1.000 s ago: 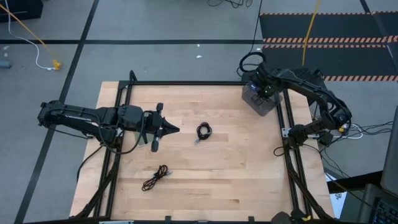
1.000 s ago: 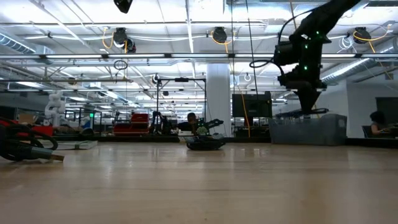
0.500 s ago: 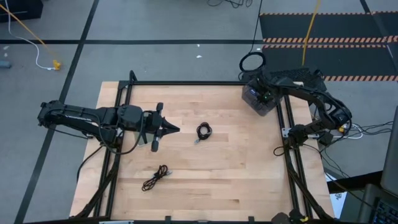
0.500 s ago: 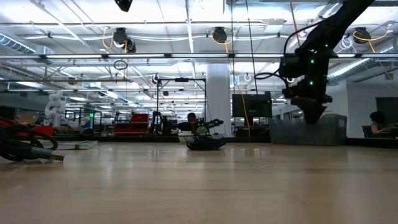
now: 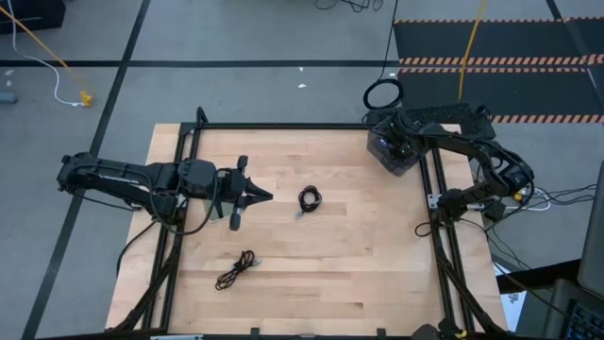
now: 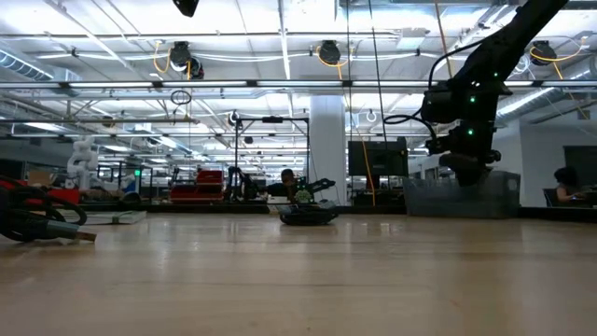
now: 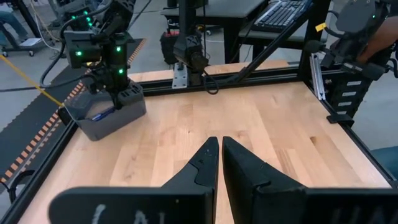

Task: Pick and place USB-C Cables
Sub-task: Put the purple charger cable into the black bin, then put the bottom black charger cable into the black bin

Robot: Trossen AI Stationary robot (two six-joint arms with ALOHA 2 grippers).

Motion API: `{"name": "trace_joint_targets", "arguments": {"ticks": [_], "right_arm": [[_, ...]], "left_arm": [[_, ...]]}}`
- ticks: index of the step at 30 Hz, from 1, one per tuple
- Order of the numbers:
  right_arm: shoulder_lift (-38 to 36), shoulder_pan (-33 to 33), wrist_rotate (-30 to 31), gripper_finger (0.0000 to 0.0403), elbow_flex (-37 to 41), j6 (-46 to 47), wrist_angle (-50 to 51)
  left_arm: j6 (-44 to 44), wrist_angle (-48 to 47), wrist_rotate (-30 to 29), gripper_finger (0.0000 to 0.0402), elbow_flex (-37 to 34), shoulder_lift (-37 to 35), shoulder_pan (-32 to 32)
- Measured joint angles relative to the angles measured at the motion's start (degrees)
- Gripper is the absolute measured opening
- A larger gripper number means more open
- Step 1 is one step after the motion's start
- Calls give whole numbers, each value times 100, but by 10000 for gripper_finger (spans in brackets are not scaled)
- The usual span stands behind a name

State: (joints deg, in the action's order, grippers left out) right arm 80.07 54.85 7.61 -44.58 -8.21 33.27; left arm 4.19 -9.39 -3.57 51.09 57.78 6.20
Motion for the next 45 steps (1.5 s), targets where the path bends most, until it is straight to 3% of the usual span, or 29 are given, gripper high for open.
{"name": "trace_joint_targets", "arguments": {"ticks": [10,16,19,29,36,45], "right_arm": [[-21,-27,13,119,-200,168,230],[-692,-402,-6,141,-492,481,794],[-1288,-727,-14,141,-492,743,956],[-2905,-2389,-19,139,-494,2012,1218],[-3040,-3633,-6,139,-494,2381,1028],[-3042,-4513,-39,139,-494,1757,-2]], "left_arm": [[4,-2,0,26,0,0,0],[-160,133,-312,26,2,0,14],[-437,134,-623,26,2,-2,43],[-751,-70,-776,26,7,-2,316],[-1532,-1389,-1208,26,360,-2,658],[-3258,-2648,-1468,26,542,56,1386]]}}
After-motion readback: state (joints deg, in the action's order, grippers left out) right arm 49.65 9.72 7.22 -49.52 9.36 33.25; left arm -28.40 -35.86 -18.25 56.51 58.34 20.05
